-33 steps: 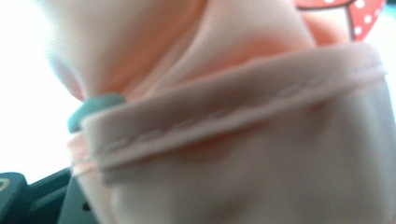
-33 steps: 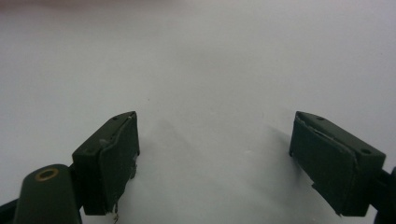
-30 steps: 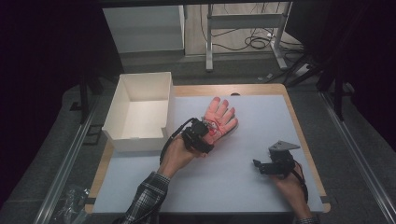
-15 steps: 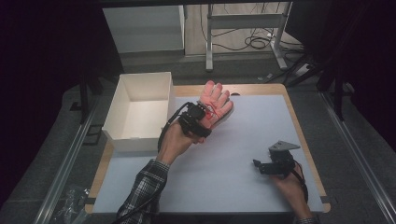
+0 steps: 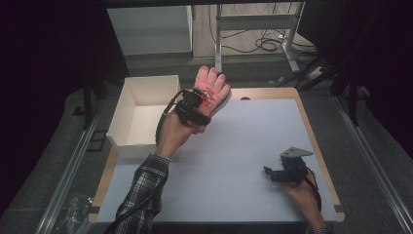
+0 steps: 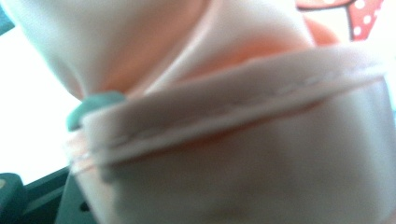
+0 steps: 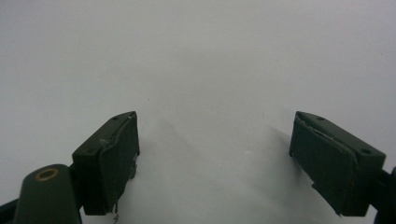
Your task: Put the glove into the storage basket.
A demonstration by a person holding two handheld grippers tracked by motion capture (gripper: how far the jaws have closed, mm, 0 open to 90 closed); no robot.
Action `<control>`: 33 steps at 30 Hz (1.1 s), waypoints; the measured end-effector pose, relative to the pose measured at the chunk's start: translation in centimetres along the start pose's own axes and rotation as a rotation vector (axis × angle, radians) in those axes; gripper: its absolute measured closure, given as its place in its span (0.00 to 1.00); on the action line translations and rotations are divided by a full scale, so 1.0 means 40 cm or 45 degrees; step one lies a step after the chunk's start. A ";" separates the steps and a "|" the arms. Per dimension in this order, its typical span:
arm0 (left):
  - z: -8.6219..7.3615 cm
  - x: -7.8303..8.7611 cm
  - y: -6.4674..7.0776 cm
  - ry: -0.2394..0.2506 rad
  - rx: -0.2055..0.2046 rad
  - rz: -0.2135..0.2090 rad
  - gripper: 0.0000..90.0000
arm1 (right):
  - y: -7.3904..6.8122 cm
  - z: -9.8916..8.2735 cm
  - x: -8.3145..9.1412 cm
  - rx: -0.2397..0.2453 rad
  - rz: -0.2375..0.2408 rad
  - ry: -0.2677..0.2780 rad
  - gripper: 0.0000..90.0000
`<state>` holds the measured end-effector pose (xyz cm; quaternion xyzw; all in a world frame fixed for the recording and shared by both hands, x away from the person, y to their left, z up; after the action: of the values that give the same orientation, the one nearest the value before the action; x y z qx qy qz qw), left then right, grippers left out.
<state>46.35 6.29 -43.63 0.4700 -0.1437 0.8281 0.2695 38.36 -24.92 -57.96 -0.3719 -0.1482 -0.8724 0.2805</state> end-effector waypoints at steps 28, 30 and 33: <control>-0.133 0.099 -0.316 0.039 0.393 0.216 0.42 | 0.000 0.000 0.000 0.001 -0.001 0.001 0.18; -0.144 0.091 -0.329 0.034 0.411 0.221 0.42 | 0.000 0.000 0.000 0.001 -0.001 0.001 0.18; -0.160 0.069 -0.344 0.026 0.429 0.223 0.42 | 0.000 0.000 0.000 0.000 -0.002 0.001 0.18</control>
<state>48.74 21.49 -44.77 0.4858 -0.0407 0.8655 0.1153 38.36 -24.92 -57.95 -0.3714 -0.1484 -0.8728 0.2798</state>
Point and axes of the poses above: each handheld gripper's, and its own axes: x roughly backward along the jaws, z roughly out of its top, y roughly to its right, the point moved 7 cm from there along -x, roughly forward along the jaws, and after that the axes turned 4 degrees about -y, right-handed, at the moved point
